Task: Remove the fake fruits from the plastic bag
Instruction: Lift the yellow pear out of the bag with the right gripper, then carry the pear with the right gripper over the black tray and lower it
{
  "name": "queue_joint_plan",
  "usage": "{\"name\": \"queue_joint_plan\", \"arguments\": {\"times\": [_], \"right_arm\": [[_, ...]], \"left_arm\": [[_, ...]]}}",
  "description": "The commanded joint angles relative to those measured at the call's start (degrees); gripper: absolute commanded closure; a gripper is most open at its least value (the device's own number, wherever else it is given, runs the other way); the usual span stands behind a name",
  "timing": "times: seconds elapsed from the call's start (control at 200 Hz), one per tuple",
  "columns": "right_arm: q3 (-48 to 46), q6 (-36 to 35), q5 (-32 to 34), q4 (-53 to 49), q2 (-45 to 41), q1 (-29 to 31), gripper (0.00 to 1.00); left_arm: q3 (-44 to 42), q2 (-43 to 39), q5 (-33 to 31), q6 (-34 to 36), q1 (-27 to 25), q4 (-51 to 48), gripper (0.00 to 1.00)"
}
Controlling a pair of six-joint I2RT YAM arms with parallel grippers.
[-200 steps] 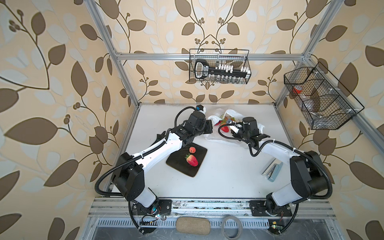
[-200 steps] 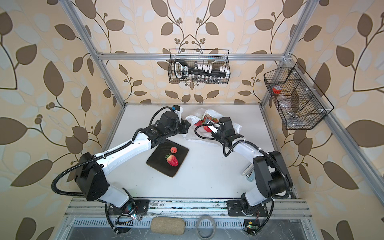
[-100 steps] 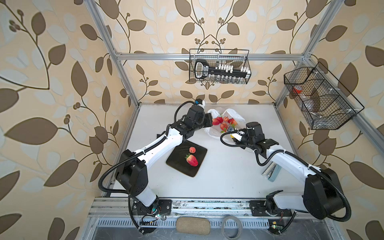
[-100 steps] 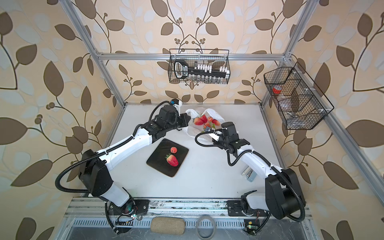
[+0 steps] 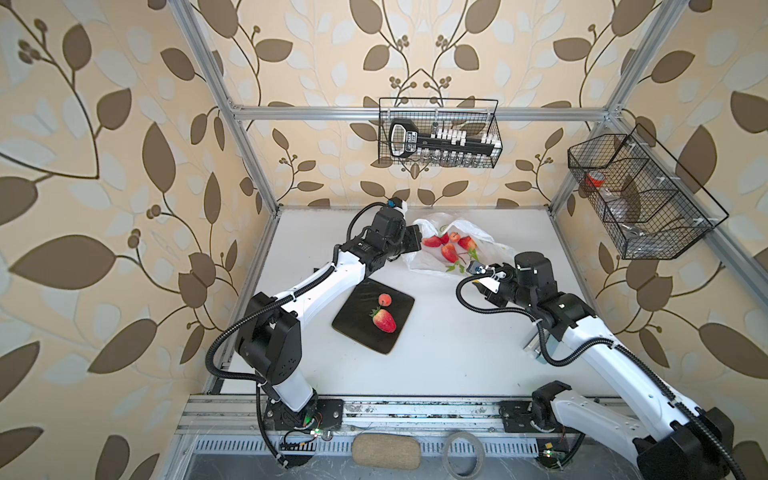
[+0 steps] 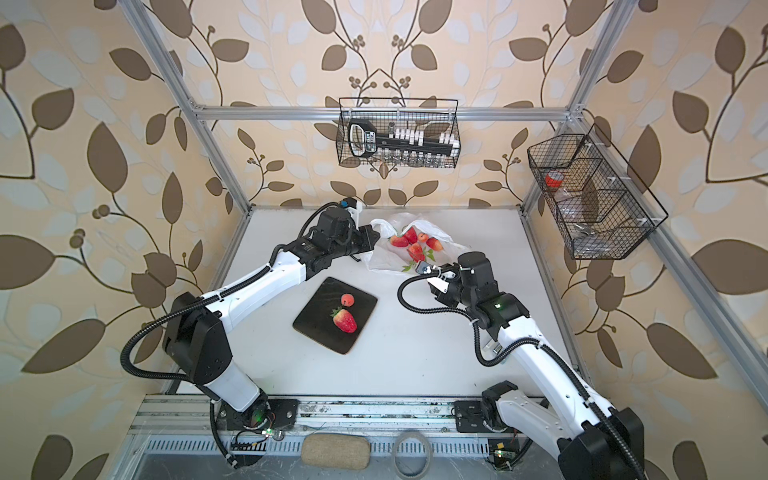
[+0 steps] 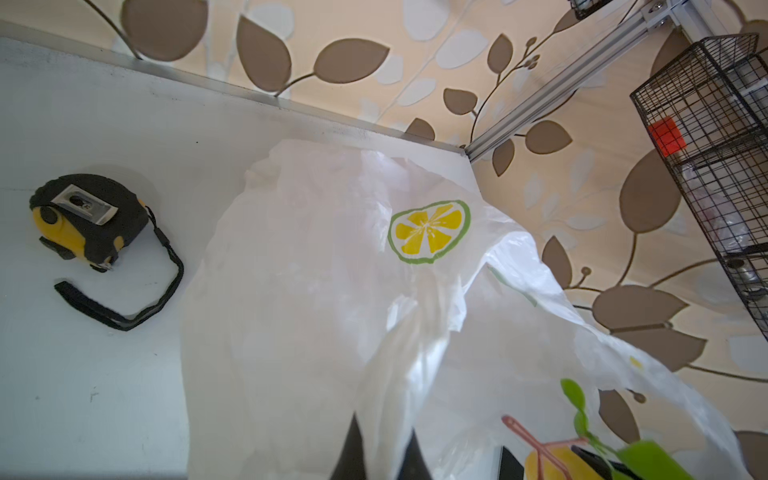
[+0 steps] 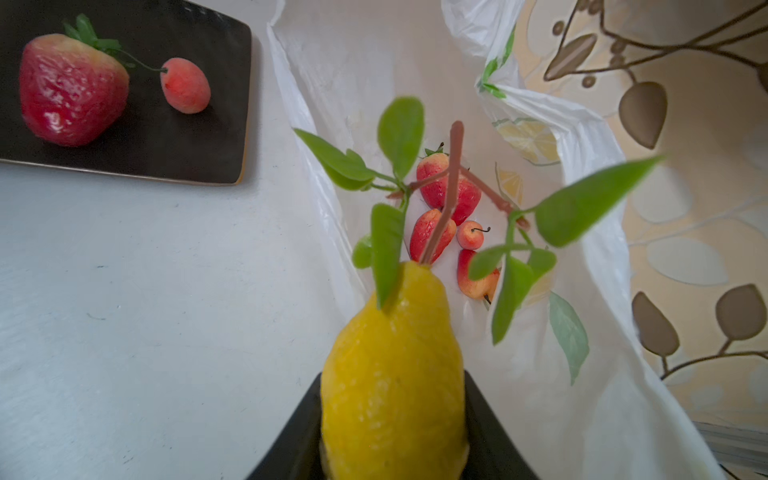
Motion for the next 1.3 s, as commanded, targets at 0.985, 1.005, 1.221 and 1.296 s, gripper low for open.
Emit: {"name": "queue_joint_plan", "arguments": {"times": [0.985, 1.005, 1.221, 1.296], "right_arm": [[4.1, 45.3, 14.3, 27.5, 31.9, 30.5, 0.69], [4.2, 45.9, 14.4, 27.9, 32.6, 30.6, 0.7], [6.4, 48.1, 16.6, 29.5, 39.7, 31.2, 0.67], [6.3, 48.6, 17.1, 30.3, 41.8, 31.2, 0.67]], "left_arm": [[4.7, 2.0, 4.7, 2.5, 1.8, -1.3, 0.96], [4.8, 2.1, 4.7, 2.5, 1.7, -1.3, 0.96], [5.3, 1.8, 4.2, 3.2, 1.7, -2.3, 0.96], [5.4, 1.7, 4.2, 3.3, 1.7, -2.6, 0.96]]}}
